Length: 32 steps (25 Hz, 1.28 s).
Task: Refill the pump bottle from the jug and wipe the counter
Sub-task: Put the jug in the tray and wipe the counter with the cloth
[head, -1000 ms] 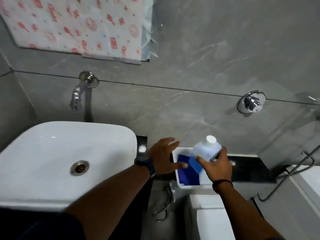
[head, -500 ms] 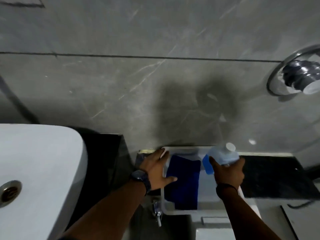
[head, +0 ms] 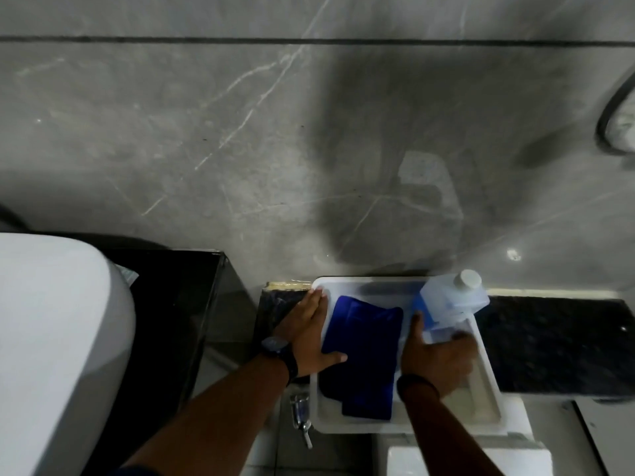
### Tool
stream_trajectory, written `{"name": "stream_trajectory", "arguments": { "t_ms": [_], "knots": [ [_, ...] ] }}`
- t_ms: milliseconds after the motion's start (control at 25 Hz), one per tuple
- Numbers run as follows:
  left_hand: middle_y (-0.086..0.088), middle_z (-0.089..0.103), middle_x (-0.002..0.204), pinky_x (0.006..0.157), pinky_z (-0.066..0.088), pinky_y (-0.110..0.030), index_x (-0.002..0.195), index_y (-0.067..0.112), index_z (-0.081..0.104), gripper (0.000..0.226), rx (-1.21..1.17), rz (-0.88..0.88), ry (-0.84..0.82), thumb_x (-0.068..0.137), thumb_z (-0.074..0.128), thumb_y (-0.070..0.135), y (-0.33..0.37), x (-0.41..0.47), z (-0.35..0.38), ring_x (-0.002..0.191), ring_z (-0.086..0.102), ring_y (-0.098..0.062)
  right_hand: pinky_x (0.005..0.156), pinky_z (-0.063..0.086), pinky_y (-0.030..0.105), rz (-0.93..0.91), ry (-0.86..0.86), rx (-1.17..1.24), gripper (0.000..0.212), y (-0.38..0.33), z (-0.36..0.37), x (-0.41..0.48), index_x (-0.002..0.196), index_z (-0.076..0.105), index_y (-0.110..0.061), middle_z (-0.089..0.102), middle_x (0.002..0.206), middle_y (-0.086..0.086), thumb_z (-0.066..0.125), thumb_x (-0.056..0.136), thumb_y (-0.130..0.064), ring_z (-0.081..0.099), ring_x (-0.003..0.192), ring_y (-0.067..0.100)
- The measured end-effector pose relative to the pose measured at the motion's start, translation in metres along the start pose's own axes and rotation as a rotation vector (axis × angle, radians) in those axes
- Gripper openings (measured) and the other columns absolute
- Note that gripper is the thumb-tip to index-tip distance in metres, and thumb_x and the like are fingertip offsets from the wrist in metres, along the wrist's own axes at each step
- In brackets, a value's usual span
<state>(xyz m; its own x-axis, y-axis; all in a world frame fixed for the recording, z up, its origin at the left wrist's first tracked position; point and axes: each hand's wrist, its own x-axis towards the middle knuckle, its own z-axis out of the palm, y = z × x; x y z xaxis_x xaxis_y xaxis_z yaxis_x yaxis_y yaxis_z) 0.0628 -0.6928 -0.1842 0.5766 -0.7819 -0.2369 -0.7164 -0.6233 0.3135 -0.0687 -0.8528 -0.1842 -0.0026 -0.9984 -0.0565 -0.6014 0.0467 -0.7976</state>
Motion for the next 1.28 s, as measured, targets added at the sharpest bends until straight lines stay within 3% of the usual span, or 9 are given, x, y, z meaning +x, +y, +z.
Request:
{"name": "stream_trajectory", "arguments": {
  "t_ms": [160, 400, 520, 640, 720, 880, 1000, 1120, 1280],
  "knots": [
    [-0.005, -0.011, 0.157, 0.113, -0.003, -0.033, 0.144, 0.021, -0.015, 0.108, 0.076, 0.077, -0.008, 0.073, 0.052, 0.068, -0.003, 0.0, -0.004, 0.143, -0.011, -0.02, 0.089, 0.043, 0.049, 0.169, -0.425, -0.199, 0.074, 0.004, 0.018, -0.029, 0.123, 0.037, -0.002, 0.052, 0.117, 0.023, 0.074, 0.075, -0.043, 0.051, 0.108, 0.042],
    [-0.005, 0.008, 0.157, 0.109, 0.001, -0.031, 0.146, 0.025, 0.004, 0.098, 0.067, 0.149, 0.02, 0.073, 0.054, 0.067, -0.014, -0.013, -0.019, 0.143, 0.005, -0.022, 0.073, 0.04, 0.033, 0.195, -0.703, -0.244, 0.021, -0.004, 0.029, -0.021, 0.087, 0.052, -0.008, 0.064, 0.098, 0.02, 0.063, 0.087, -0.025, 0.053, 0.071, 0.022],
    [-0.008, 0.023, 0.152, 0.113, 0.015, -0.037, 0.143, 0.024, 0.021, 0.09, 0.08, 0.185, 0.087, 0.072, 0.052, 0.069, -0.016, -0.027, -0.041, 0.139, 0.019, -0.026, 0.083, 0.043, 0.038, 0.14, -0.754, -0.018, 0.013, -0.013, 0.019, -0.031, 0.093, 0.051, -0.024, 0.063, 0.095, 0.006, 0.06, 0.088, -0.016, 0.056, 0.081, 0.018],
    [-0.005, 0.031, 0.148, 0.111, 0.027, -0.041, 0.14, 0.023, 0.029, 0.085, 0.07, 0.211, 0.158, 0.072, 0.05, 0.07, -0.019, -0.048, -0.072, 0.134, 0.028, -0.027, 0.09, 0.044, 0.043, 0.085, -0.67, 0.163, 0.028, -0.036, 0.006, -0.049, 0.11, 0.052, -0.022, 0.062, 0.103, 0.006, 0.061, 0.086, -0.011, 0.057, 0.095, 0.025],
    [-0.003, 0.033, 0.147, 0.11, 0.027, -0.041, 0.139, 0.024, 0.029, 0.084, 0.043, 0.193, 0.199, 0.073, 0.048, 0.07, -0.024, -0.072, -0.097, 0.133, 0.03, -0.026, 0.086, 0.045, 0.04, 0.067, -0.589, 0.297, 0.032, -0.06, -0.011, -0.067, 0.113, 0.051, -0.018, 0.061, 0.11, 0.01, 0.065, 0.084, -0.012, 0.057, 0.095, 0.026],
    [-0.001, 0.037, 0.145, 0.11, 0.028, -0.041, 0.136, 0.03, 0.034, 0.077, -0.055, 0.173, 0.298, 0.073, 0.052, 0.069, -0.035, -0.143, -0.147, 0.134, 0.029, -0.023, 0.097, 0.044, 0.048, 0.139, -0.505, 0.546, 0.038, -0.098, -0.059, -0.122, 0.117, 0.054, -0.015, 0.061, 0.116, 0.011, 0.069, 0.083, -0.024, 0.056, 0.106, 0.031],
    [-0.002, 0.042, 0.141, 0.107, 0.035, -0.04, 0.133, 0.028, 0.041, 0.074, -0.123, 0.163, 0.376, 0.072, 0.056, 0.067, -0.051, -0.218, -0.176, 0.13, 0.036, -0.023, 0.085, 0.045, 0.035, 0.18, -0.39, 0.583, 0.038, -0.119, -0.105, -0.194, 0.102, 0.059, -0.014, 0.061, 0.1, 0.004, 0.066, 0.082, -0.045, 0.057, 0.092, 0.025],
    [-0.002, 0.049, 0.136, 0.103, 0.039, -0.036, 0.13, 0.027, 0.046, 0.071, -0.161, 0.198, 0.451, 0.071, 0.06, 0.064, -0.078, -0.308, -0.187, 0.125, 0.042, -0.021, 0.069, 0.042, 0.027, 0.172, -0.316, 0.598, 0.03, -0.121, -0.145, -0.29, 0.073, 0.06, -0.018, 0.061, 0.078, -0.004, 0.063, 0.084, -0.046, 0.055, 0.072, 0.012],
    [-0.005, 0.051, 0.131, 0.1, 0.04, -0.038, 0.128, 0.023, 0.051, 0.068, -0.149, 0.171, 0.501, 0.071, 0.063, 0.059, -0.131, -0.412, -0.179, 0.123, 0.046, -0.023, 0.07, 0.041, 0.031, 0.133, -0.247, 0.526, 0.033, -0.105, -0.164, -0.397, 0.076, 0.065, -0.014, 0.063, 0.076, 0.0, 0.06, 0.086, -0.045, 0.057, 0.074, 0.02]
  ]
}}
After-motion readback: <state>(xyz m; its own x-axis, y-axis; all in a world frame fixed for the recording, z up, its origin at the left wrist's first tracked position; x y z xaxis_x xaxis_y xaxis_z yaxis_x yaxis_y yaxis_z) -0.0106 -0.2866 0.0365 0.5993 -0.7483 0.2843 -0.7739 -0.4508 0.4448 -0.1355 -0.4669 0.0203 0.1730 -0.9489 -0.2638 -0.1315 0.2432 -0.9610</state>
